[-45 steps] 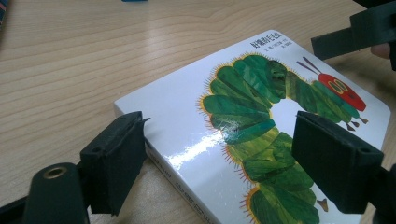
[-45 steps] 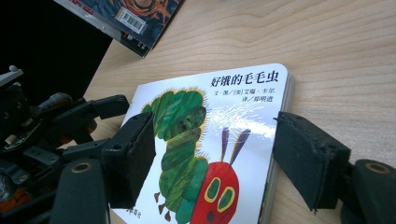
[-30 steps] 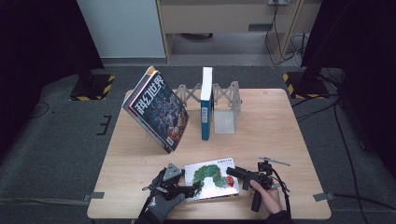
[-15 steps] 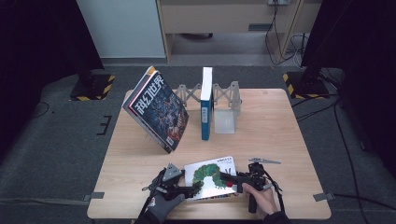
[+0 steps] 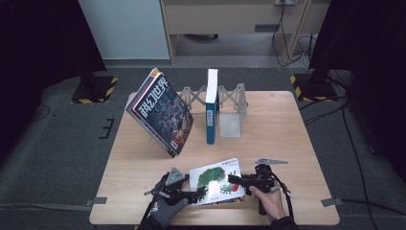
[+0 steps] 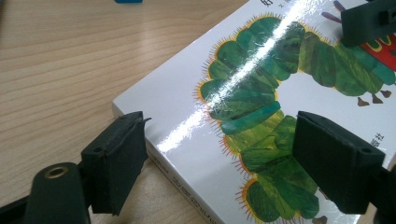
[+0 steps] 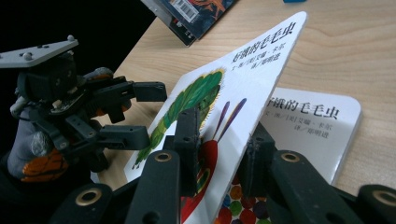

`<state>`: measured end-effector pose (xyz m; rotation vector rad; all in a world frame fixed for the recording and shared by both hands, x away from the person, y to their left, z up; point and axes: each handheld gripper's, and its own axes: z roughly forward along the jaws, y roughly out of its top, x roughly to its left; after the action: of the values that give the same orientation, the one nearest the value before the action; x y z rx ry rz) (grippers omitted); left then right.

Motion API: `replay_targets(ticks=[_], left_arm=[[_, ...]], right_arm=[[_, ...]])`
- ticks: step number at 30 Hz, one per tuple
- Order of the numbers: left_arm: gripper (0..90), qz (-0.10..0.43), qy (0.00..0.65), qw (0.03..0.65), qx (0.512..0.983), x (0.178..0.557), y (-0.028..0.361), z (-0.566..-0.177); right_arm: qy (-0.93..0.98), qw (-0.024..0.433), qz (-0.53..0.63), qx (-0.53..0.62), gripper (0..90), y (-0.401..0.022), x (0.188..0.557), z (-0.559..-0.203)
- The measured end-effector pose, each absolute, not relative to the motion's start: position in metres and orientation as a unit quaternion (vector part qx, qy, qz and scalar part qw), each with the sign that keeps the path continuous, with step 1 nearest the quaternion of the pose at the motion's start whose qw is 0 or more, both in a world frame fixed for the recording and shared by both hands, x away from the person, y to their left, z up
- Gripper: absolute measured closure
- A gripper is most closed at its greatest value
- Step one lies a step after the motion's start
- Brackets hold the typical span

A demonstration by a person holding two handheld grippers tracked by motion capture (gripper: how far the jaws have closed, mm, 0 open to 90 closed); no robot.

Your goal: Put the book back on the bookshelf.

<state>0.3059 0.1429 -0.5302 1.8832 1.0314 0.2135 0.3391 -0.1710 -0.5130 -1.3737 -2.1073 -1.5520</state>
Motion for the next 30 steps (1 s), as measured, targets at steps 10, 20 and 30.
replay_targets(ticks=[10, 20, 30], left_arm=[[16.8, 0.085, 0.423, 0.473, 0.768, 0.307, 0.145, -0.53], [16.5, 0.082, 0.427, 0.48, 0.762, 0.308, 0.146, -0.529], [16.3, 0.075, 0.426, 0.491, 0.756, 0.307, 0.147, -0.527]], right_arm=[[-0.726, 0.064, -0.534, -0.429, 75.4, -0.169, 0.335, -0.5], [-0.719, 0.061, -0.551, -0.419, 77.6, -0.17, 0.333, -0.492], [-0.696, 0.074, -0.582, -0.413, 83.4, -0.177, 0.332, -0.485]])
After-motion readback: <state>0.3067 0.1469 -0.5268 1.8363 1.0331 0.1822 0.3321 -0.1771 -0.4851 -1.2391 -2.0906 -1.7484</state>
